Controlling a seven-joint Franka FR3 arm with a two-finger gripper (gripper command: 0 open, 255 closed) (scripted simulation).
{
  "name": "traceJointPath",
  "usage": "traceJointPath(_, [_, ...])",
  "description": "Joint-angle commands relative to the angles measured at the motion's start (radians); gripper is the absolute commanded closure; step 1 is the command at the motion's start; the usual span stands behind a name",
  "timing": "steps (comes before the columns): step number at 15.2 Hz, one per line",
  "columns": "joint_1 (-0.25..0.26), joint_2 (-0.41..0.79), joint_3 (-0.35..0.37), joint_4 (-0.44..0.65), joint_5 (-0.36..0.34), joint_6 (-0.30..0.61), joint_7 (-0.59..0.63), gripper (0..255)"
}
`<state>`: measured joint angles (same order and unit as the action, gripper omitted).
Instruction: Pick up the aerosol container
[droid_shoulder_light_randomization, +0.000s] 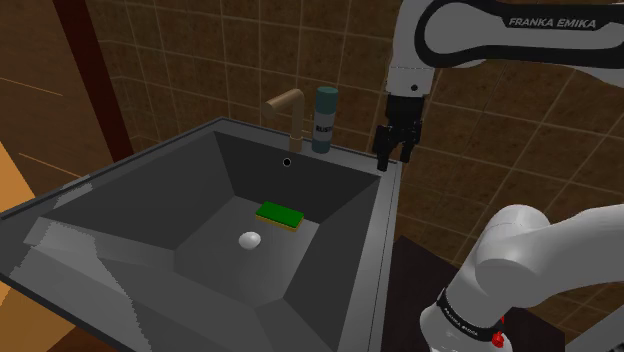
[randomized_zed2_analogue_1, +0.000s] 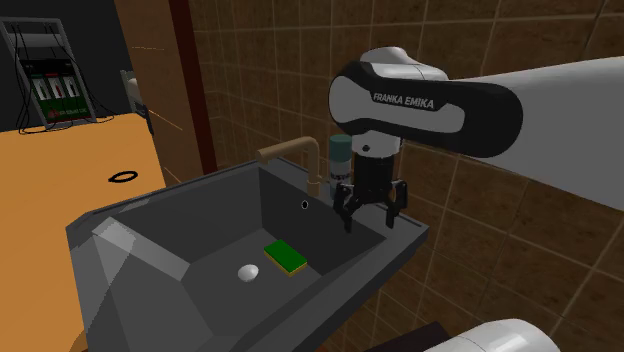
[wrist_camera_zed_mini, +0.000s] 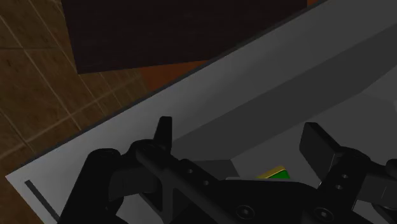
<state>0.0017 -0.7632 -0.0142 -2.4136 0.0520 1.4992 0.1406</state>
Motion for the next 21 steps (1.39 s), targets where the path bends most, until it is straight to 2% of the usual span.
traceJointPath(1, [0.0, 0.0, 0.0, 0.0, 0.0, 0.0, 0.0, 0])
traceJointPath(11, [-0.012, 0.328, -0.021, 0.348, -0.055, 0.057, -0.039, 0])
traceJointPath(21, [-0.021, 0.658, -0.035, 0.806, -0.09, 0.007, -0.073, 0])
